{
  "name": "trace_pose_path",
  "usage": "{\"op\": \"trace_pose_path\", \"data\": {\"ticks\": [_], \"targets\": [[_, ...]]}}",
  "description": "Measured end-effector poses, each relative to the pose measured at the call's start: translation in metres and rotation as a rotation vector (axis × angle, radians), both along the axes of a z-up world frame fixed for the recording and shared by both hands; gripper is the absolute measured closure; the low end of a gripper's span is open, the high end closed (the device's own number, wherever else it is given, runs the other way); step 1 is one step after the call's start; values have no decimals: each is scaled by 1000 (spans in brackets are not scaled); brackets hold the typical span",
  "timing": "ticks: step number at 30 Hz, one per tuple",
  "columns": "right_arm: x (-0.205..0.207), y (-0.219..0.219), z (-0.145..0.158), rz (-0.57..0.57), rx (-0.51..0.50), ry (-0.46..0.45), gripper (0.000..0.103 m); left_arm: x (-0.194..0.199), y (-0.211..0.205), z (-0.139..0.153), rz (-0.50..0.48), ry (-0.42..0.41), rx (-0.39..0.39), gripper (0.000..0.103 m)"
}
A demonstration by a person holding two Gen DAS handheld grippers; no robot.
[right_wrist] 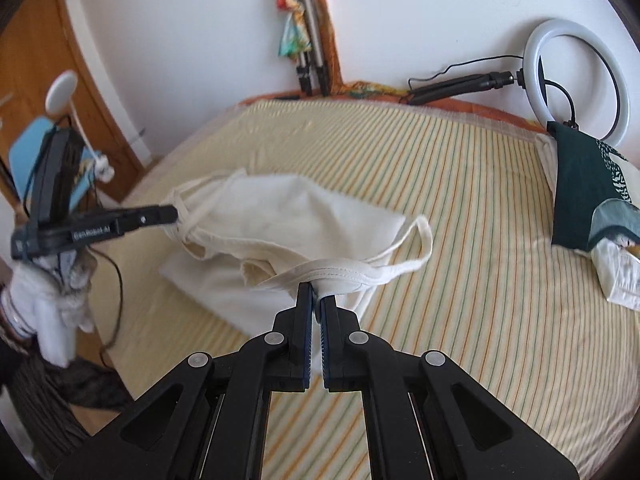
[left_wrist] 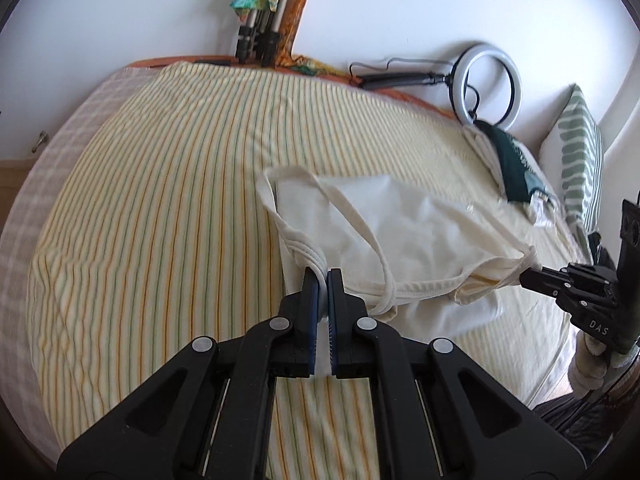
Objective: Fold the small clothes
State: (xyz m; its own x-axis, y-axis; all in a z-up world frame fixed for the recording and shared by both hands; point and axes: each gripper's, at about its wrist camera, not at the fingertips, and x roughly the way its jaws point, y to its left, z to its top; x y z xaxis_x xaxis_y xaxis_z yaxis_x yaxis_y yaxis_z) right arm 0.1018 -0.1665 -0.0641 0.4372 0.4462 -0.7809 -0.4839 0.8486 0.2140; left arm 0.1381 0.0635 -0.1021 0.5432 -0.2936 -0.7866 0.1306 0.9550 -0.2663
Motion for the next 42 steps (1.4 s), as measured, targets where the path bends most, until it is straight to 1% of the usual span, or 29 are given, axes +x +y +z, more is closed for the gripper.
{"op": "trace_pose_path", "data": {"ticks": [3, 6, 8, 9, 10, 12, 13, 16, 17, 19, 22, 26, 27, 29, 31, 34, 37, 40, 42], "targets": [[-11, 4, -8, 27, -64, -16, 101, -10, -1, -9, -4, 12, 24, 101], [-19, 4, -15, 57, -84, 5, 99, -18, 1, -15, -13, 41, 47, 101], [-22, 1, -19, 67, -104, 28, 99, -24, 3, -14, -19, 66, 52, 96], [-23, -1, -20, 70, -109, 43, 97, -27, 3, -13, -20, 77, 59, 88], [-22, -4, -21, 69, -112, 59, 96, -30, 3, -10, -29, 80, 62, 87], [-23, -11, -17, 68, -94, 89, 96, -41, 3, 1, -49, 59, 77, 87], [-26, -14, -12, 73, -65, 93, 96, -44, 2, 7, -58, 45, 76, 87], [-29, -19, 11, 91, 32, 63, 96, -50, -6, 31, -82, -33, 88, 87], [-26, -17, 18, 91, 55, 50, 96, -46, -12, 38, -96, -49, 94, 87], [-17, -12, 23, 74, 73, 42, 96, -32, -24, 44, -125, -54, 104, 87], [4, 1, 17, 35, 92, 75, 96, -8, -39, 42, -139, -49, 135, 87], [27, 18, 1, 10, 73, 121, 96, 28, -55, 30, -152, -2, 127, 87], [29, 21, -3, 11, 64, 128, 96, 35, -60, 25, -165, 19, 141, 87], [30, 25, -9, 24, 40, 143, 96, 43, -64, 14, -185, 53, 165, 87], [27, 26, -13, 44, 19, 146, 96, 43, -64, 5, -203, 92, 169, 87], [16, 21, -16, 92, 0, 130, 96, 28, -55, -5, -217, 132, 164, 87], [0, 12, -20, 118, -42, 113, 96, 4, -48, -10, -238, 149, 137, 87], [-12, 7, -22, 136, -71, 103, 96, -25, -46, -15, -275, 151, 169, 87], [-21, 5, -23, 149, -113, 88, 96, -39, -45, -17, -287, 161, 181, 87]]}}
